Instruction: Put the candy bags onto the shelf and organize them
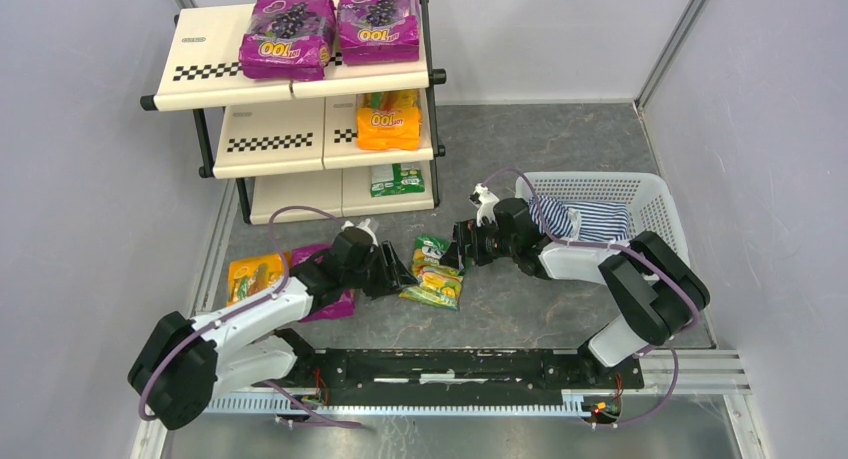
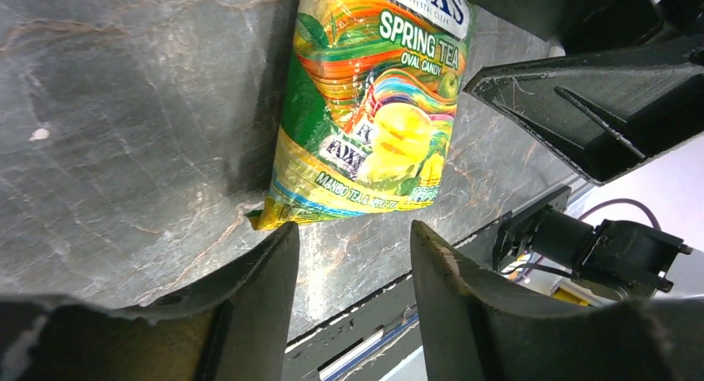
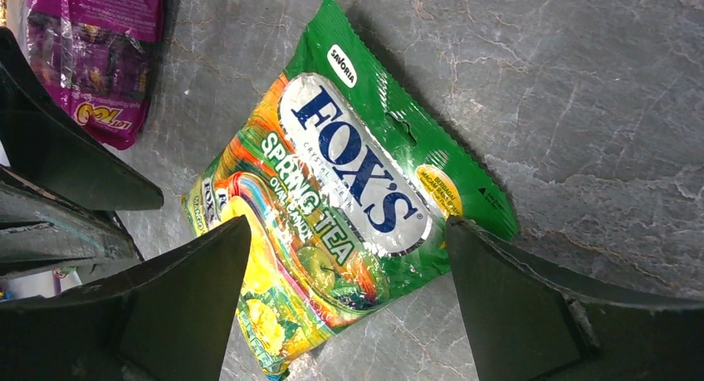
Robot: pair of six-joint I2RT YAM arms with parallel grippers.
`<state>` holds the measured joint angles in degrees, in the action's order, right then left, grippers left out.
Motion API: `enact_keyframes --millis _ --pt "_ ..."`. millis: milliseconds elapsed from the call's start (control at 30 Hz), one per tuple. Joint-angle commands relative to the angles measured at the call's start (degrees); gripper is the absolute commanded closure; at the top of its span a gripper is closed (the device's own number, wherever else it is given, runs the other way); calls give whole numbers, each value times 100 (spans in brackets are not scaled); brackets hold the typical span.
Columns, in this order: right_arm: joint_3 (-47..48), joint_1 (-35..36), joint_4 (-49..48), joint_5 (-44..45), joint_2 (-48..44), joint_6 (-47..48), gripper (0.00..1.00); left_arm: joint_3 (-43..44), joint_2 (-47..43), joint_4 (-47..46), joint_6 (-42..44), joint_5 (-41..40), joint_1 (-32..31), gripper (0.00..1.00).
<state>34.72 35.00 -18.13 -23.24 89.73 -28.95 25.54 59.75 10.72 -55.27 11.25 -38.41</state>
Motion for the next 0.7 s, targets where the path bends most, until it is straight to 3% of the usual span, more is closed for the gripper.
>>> enact_keyframes --millis 0,300,667 --pt "250 -40 237 105 -118 155 6 266 263 -449 -86 216 -141 43" --pt "230 -281 706 360 -379 441 5 161 788 -909 -126 286 -263 45" --pt "-42 -408 -109 -642 -23 -157 5 -543 1258 -1343 -406 -250 -254 46"
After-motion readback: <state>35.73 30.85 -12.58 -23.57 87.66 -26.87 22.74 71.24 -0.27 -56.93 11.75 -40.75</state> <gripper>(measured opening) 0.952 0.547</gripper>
